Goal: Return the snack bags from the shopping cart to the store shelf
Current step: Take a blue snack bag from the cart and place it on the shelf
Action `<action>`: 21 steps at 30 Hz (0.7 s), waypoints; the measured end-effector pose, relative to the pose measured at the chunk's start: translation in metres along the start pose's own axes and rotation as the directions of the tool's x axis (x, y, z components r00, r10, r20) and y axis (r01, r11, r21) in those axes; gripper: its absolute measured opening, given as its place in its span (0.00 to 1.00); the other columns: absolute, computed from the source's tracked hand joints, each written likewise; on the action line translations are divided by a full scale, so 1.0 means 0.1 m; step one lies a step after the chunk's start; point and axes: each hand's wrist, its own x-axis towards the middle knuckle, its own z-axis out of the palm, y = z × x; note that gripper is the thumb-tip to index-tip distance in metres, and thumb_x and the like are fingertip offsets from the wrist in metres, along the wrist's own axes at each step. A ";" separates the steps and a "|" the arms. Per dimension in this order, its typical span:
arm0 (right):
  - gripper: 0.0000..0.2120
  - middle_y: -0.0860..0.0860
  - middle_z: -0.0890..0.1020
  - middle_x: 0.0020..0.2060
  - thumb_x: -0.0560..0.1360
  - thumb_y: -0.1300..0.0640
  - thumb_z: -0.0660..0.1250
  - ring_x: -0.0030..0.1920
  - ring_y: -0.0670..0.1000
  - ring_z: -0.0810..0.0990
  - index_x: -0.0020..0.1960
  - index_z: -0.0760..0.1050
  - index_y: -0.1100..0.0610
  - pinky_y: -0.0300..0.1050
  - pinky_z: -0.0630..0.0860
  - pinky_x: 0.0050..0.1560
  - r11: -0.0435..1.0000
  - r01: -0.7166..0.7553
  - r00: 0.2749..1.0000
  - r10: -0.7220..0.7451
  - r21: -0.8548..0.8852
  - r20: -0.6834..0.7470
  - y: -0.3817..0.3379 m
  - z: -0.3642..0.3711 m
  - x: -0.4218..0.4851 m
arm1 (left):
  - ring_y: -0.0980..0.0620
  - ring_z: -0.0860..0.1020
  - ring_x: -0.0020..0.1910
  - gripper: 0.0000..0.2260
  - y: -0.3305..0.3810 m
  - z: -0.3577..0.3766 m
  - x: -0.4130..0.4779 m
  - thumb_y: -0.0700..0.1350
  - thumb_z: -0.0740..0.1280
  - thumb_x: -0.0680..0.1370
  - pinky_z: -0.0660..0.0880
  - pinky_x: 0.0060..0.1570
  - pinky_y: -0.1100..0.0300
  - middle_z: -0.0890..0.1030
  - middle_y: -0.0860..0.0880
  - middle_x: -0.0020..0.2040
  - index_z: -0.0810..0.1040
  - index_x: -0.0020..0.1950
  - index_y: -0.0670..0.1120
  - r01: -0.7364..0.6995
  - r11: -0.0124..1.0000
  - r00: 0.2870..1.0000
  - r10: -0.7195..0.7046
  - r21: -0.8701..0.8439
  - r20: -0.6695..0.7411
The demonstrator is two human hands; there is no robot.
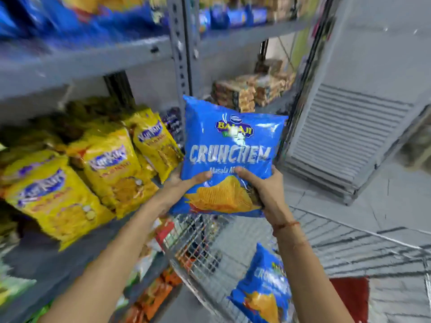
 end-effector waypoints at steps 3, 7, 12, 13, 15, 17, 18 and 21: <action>0.24 0.48 0.88 0.44 0.55 0.53 0.81 0.45 0.50 0.87 0.49 0.81 0.52 0.39 0.81 0.41 0.992 0.120 0.991 -0.122 0.029 0.063 -0.52 0.30 -0.07 | 0.57 0.83 0.47 0.22 0.59 -0.17 -0.17 0.55 0.78 0.61 0.79 0.38 0.66 0.85 0.62 0.44 0.75 0.52 0.56 -0.134 0.990 0.991 0.135 0.038 -0.019; 0.23 0.45 0.88 0.40 0.52 0.52 0.80 0.42 0.47 0.87 0.46 0.81 0.52 0.37 0.81 0.38 0.964 0.251 0.954 -0.262 0.088 0.147 -1.10 0.73 -0.11 | 0.56 0.83 0.46 0.22 1.25 -0.41 -0.41 0.53 0.78 0.60 0.78 0.38 0.66 0.86 0.56 0.47 0.78 0.52 0.54 -0.300 0.951 0.948 0.306 0.073 -0.090; 0.19 0.45 0.88 0.38 0.55 0.57 0.79 0.40 0.47 0.86 0.46 0.81 0.54 0.38 0.81 0.38 0.917 0.361 0.879 -0.395 0.169 0.267 -1.68 1.33 -0.11 | 0.59 0.83 0.45 0.21 1.93 -0.74 -0.74 0.55 0.75 0.59 0.78 0.38 0.68 0.85 0.60 0.44 0.78 0.50 0.54 -0.446 0.882 0.861 0.470 0.155 -0.194; 0.19 0.45 0.88 0.38 0.57 0.58 0.79 0.40 0.47 0.86 0.46 0.81 0.54 0.38 0.81 0.38 0.909 0.374 0.862 -0.414 0.186 0.292 -1.77 1.45 -0.10 | 0.60 0.83 0.44 0.19 2.02 -0.83 -0.79 0.54 0.74 0.60 0.77 0.37 0.69 0.85 0.60 0.43 0.78 0.50 0.54 -0.467 0.868 0.842 0.495 0.172 -0.215; 0.17 0.44 0.88 0.38 0.61 0.62 0.79 0.40 0.46 0.86 0.47 0.80 0.55 0.37 0.81 0.37 0.895 0.393 0.829 -0.445 0.213 0.339 -1.92 1.69 -0.10 | 0.63 0.82 0.42 0.17 2.20 -1.00 -0.90 0.53 0.74 0.61 0.76 0.36 0.71 0.85 0.61 0.42 0.78 0.48 0.55 -0.493 0.845 0.803 0.534 0.210 -0.266; 0.16 0.44 0.88 0.37 0.63 0.63 0.79 0.40 0.46 0.86 0.48 0.80 0.55 0.36 0.80 0.37 0.884 0.411 0.800 -0.468 0.224 0.375 -2.03 1.94 -0.09 | 0.66 0.81 0.40 0.13 2.34 -1.19 -0.99 0.50 0.74 0.65 0.75 0.34 0.73 0.84 0.64 0.41 0.76 0.46 0.58 -0.517 0.820 0.757 0.572 0.248 -0.314; 0.17 0.45 0.88 0.38 0.62 0.63 0.79 0.40 0.46 0.87 0.49 0.80 0.57 0.37 0.80 0.37 0.882 0.413 0.791 -0.472 0.229 0.390 -2.07 2.07 -0.08 | 0.67 0.81 0.38 0.12 2.40 -1.26 -1.04 0.48 0.74 0.67 0.75 0.33 0.73 0.83 0.63 0.44 0.76 0.46 0.58 -0.527 0.810 0.734 0.587 0.257 -0.342; 0.30 0.51 0.88 0.44 0.59 0.58 0.82 0.45 0.51 0.87 0.59 0.77 0.62 0.44 0.82 0.43 0.890 0.395 0.776 -0.455 0.227 0.437 -2.15 2.44 -0.08 | 0.70 0.79 0.30 0.15 2.50 -1.49 -1.16 0.45 0.71 0.70 0.74 0.27 0.74 0.78 0.62 0.46 0.67 0.49 0.56 -0.551 0.784 0.656 0.619 0.287 -0.432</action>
